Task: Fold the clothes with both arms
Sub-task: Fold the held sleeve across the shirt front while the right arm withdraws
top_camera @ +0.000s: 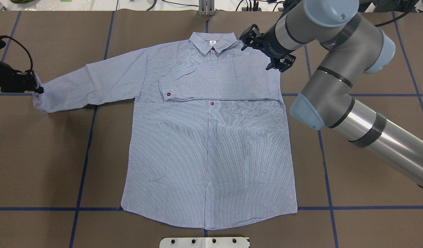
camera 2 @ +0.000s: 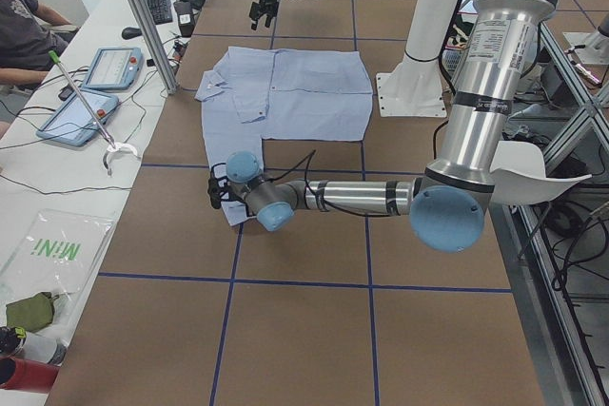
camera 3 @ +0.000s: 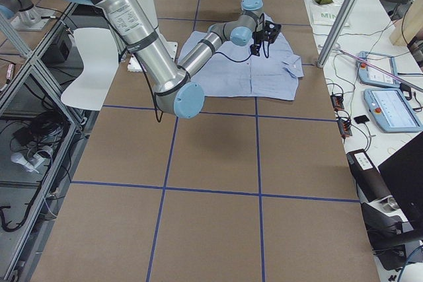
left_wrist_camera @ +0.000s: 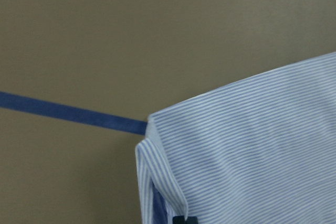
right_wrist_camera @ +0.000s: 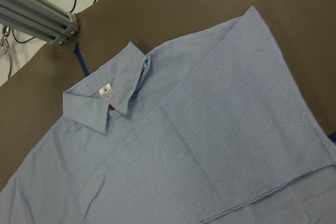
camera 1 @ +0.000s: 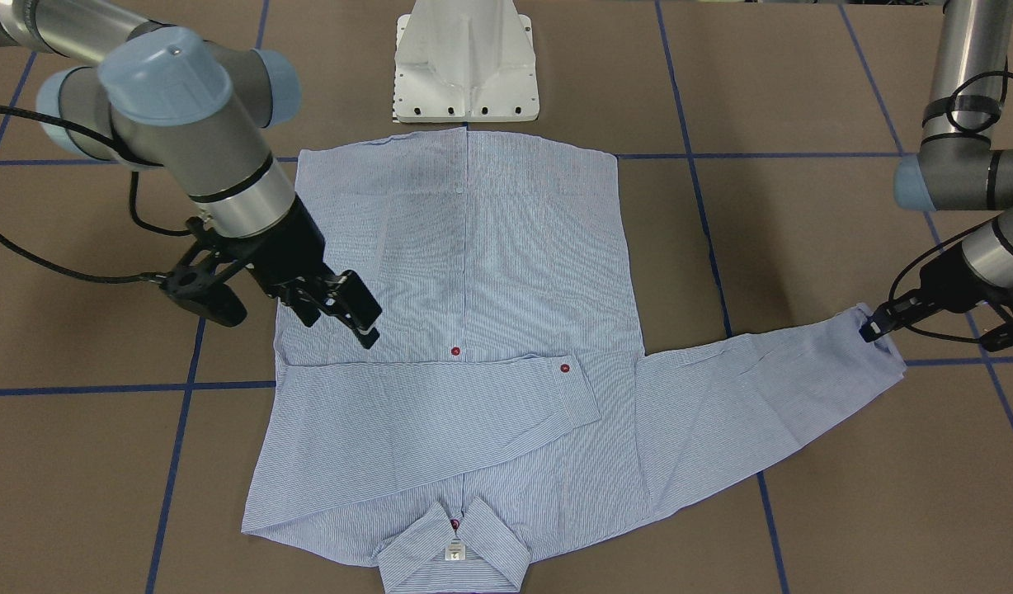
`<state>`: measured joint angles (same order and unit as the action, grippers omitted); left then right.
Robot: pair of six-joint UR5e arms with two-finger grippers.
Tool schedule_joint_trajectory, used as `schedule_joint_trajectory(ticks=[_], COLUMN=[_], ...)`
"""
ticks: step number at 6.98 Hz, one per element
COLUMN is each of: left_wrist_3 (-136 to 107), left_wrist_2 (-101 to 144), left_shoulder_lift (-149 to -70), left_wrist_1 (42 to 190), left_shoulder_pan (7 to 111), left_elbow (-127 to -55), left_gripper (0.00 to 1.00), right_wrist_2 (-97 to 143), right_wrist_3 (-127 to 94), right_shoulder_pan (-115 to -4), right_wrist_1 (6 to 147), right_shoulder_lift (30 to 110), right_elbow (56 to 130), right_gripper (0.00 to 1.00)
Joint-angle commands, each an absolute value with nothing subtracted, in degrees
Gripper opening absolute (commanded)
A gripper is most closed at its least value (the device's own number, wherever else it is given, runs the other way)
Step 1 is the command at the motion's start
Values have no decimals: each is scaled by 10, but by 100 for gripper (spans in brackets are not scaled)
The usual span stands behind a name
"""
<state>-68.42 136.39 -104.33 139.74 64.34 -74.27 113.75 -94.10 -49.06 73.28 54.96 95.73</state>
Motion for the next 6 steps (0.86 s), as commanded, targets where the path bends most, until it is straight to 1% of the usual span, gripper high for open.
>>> schedule_joint_trajectory(ticks=[1,2,3,4,5,6], left_wrist_3=[-798,-862,-928,-966,-995,-1025], left_wrist_2=[1358,1321,1286,1275,1223,1189], left_shoulder_lift=[-1149,-1207,-1241,-1292,-1369,-1413], left_wrist_1=[1367,1333,1312,1270,1193,1169], left_shoulder_pan=[596,564,529,510,462,434], left_elbow=[-753,-759,-765,-763,-751,-732], left_gripper=[0,0,0,0,0,0], right_wrist_2=[1163,1187,1227,1240,1239,1238], right_wrist_3=[-874,-844,-792,-745,-737,-735], right_shoulder_pan=[-542,-575,-608,-625,-625,-625], right_wrist_1=[731,730,730,729,729,729], right_shoulder_lift=[610,640,665,686,694,696], right_elbow=[972,983,983,982,979,978], right_gripper=[99,99,99,99,99,99])
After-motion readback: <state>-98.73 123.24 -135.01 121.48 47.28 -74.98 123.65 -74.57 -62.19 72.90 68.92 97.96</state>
